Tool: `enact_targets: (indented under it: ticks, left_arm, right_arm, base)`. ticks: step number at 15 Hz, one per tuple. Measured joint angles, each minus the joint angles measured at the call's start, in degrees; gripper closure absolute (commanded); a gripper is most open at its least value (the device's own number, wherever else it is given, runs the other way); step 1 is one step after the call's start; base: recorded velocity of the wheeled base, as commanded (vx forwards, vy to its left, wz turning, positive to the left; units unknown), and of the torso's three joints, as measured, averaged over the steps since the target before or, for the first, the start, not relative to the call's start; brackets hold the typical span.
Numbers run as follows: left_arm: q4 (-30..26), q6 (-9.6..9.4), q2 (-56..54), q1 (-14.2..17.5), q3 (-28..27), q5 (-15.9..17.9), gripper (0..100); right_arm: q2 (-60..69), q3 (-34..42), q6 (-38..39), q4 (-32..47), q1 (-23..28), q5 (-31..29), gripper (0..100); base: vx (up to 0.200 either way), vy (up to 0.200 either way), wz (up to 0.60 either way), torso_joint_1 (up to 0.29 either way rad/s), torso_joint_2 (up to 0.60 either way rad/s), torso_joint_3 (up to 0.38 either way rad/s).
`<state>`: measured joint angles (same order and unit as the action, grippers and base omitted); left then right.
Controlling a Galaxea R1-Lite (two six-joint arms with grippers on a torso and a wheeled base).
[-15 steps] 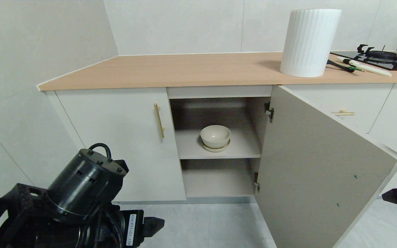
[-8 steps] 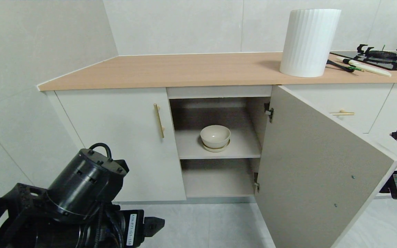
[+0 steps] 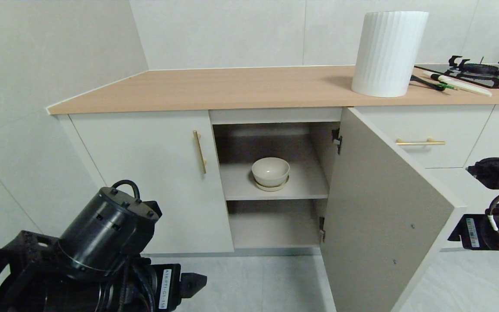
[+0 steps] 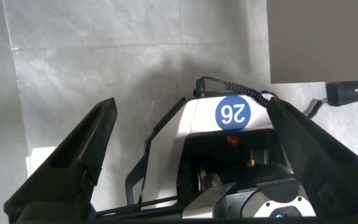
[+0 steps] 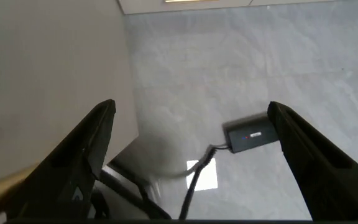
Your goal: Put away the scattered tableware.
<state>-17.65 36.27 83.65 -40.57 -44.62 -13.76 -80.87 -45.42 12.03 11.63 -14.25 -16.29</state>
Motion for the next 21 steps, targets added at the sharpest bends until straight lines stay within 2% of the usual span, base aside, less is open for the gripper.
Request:
enact_targets:
  ticks: [3,7,14,17,21]
  left_arm:
    - [0.0,-0.01,0.0,0.0,0.0,0.0,0]
    - [-0.1,-0.09,0.0,0.0,0.0,0.0,0]
    - [-0.2,-0.24,0.0,0.0,0.0,0.0,0]
    - [-0.2,-0.24,0.0,0.0,-0.2,0.0,0]
    - [-0.2,-0.26,0.0,0.0,-0.5,-0.1,0]
  right_arm:
    - [-1.9,1.6,3.6,-4.7,-4.9,0.0,0]
    - [-5.3,4.4,8.9,-14.9,-12.3,-0.1,0]
    - [-11.8,5.8,11.7,-26.5,-17.0,0.5,0]
    - [-13.9,4.2,10.8,-27.2,-17.9,4.7,0]
    - [-16.6,-2.0,3.8,-25.8,-18.1,13.2,0]
  base:
    - [0.0,0.0,0.0,0.0,0.0,0.0]
    - [0.0,0.0,0.0,0.0,0.0,0.0]
    - [0.0,0.0,0.0,0.0,0.0,0.0]
    - [0.0,0.0,0.0,0.0,0.0,0.0]
    - [0.0,0.0,0.0,0.0,0.0,0.0]
